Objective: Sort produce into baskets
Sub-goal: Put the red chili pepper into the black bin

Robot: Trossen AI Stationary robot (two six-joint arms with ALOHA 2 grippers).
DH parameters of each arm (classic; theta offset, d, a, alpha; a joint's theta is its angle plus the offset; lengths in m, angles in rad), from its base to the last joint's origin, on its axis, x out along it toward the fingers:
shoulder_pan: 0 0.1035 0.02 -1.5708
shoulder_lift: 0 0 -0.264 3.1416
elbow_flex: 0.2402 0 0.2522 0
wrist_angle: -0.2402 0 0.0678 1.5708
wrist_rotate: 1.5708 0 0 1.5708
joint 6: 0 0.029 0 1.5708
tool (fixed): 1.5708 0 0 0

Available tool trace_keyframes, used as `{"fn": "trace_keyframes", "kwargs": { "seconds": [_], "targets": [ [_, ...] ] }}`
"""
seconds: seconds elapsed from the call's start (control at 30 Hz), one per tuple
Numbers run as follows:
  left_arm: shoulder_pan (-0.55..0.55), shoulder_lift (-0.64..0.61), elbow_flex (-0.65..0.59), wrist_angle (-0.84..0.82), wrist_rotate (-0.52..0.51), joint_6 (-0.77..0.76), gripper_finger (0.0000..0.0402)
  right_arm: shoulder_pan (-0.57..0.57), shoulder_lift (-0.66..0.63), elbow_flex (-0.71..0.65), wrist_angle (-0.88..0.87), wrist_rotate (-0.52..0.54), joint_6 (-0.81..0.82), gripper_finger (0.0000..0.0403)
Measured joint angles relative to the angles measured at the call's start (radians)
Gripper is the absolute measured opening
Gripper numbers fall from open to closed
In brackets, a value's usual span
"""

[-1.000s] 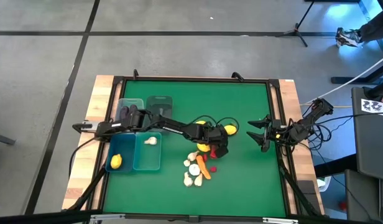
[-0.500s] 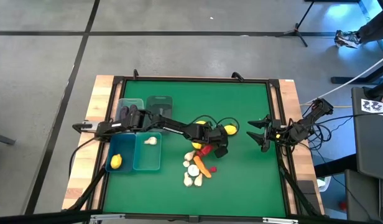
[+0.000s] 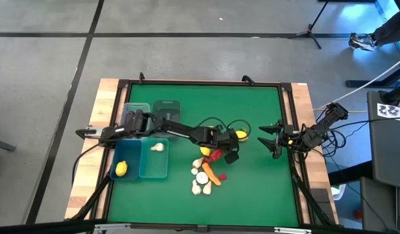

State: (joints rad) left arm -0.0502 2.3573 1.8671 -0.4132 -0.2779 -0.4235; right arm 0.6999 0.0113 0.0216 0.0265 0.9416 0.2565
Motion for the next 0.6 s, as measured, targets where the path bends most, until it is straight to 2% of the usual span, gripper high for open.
{"fn": "trace_keyframes", "kwargs": {
  "seconds": [0.2,0.43,0.6],
  "targets": [
    [0.012,-0.084,0.0,-0.062,-0.046,0.069,0.0056,0.0,0.0,0.0,0.0,0.0,0.0,0.028],
    [0.063,-0.225,0.0,-0.237,-0.236,0.131,0.0067,0.0,0.0,0.0,0.0,0.0,0.0,0.028],
    [0.125,-0.307,0.0,-0.393,-0.26,0.115,0.0057,0.0,0.0,0.0,0.0,0.0,0.0,0.028]
  ]
}}
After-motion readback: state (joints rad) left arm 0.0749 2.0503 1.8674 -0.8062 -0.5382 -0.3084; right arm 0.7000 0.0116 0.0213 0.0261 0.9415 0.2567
